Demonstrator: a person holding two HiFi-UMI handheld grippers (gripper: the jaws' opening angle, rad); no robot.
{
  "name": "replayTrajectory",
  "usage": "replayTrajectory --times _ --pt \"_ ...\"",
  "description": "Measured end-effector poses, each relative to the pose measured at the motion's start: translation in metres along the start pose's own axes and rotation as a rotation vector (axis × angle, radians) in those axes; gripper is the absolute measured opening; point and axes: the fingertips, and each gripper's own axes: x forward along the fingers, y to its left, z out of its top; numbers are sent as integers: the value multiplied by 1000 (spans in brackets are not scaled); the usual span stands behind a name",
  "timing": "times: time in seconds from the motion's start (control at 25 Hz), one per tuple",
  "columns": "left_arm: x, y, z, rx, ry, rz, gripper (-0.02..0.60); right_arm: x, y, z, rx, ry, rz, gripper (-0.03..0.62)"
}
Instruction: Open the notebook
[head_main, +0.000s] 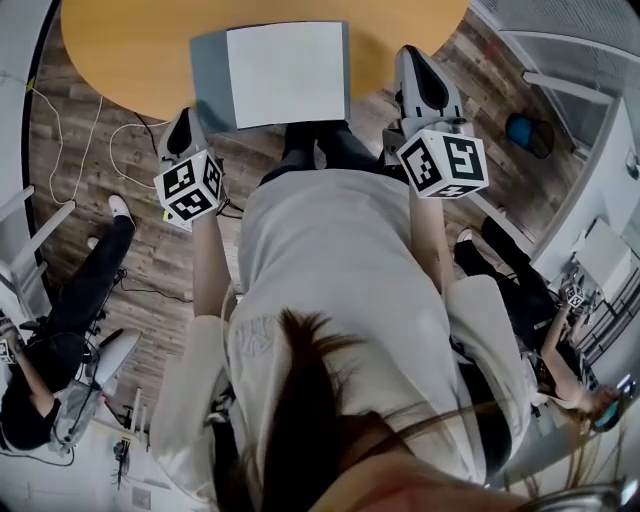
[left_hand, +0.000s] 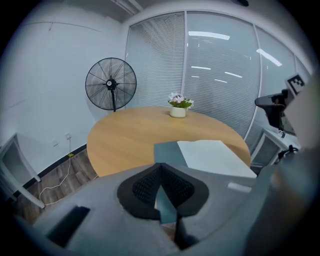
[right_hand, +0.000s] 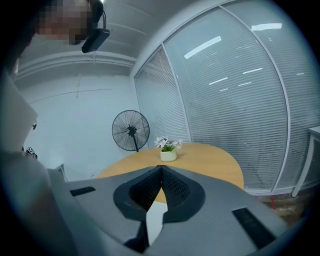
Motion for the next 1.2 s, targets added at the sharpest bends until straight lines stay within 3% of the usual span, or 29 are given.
replayTrajectory --times 0.44,1.2 --pt "3 8 51 25 -108 -12 17 15 23 14 -3 -9 16 0" --pt "-21 -67 178 86 -385 -108 17 9 13 76 -6 -124 44 0"
